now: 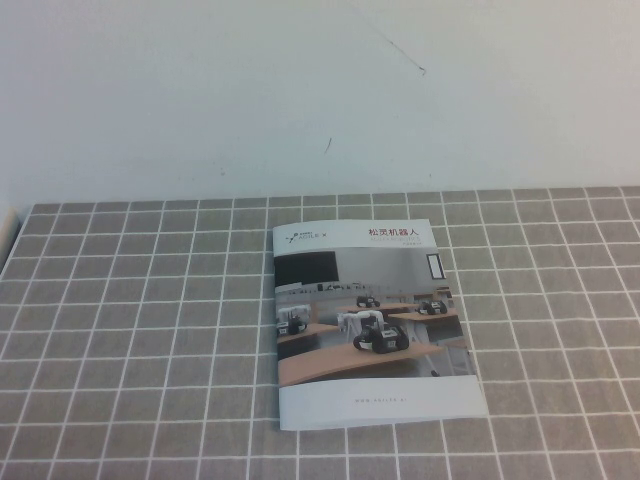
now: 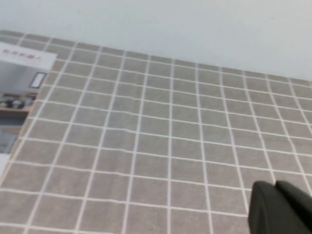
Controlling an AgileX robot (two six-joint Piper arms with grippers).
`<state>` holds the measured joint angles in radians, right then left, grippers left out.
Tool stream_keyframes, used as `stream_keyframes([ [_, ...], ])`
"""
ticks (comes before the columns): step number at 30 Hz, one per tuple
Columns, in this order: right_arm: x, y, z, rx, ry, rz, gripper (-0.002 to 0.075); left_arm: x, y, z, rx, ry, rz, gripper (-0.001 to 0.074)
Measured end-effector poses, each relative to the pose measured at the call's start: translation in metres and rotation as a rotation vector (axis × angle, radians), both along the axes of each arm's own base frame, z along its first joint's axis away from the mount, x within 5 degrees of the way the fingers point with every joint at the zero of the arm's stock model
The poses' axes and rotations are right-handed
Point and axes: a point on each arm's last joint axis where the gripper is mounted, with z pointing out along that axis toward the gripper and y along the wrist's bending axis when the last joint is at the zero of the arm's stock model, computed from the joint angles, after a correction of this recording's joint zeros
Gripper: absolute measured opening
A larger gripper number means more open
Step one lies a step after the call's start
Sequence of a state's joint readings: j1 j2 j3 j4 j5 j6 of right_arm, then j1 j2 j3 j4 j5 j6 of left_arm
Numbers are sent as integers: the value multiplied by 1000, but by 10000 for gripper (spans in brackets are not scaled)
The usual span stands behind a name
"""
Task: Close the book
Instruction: 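Close the open booklet and leave it lying on the table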
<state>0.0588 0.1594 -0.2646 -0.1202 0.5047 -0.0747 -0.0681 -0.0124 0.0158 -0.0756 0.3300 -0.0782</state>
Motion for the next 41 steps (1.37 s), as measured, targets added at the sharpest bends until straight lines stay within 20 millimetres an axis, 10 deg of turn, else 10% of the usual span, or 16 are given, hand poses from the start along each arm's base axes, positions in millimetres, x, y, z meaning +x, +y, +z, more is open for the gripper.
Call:
stream_keyframes([
  [10,-3,-8,-72,5,-45,-168,-3,0,0,0,0,0,0,-4],
  [41,-3,3,-73,-45,-37,34,-3,0,0,0,0,0,0,-4],
])
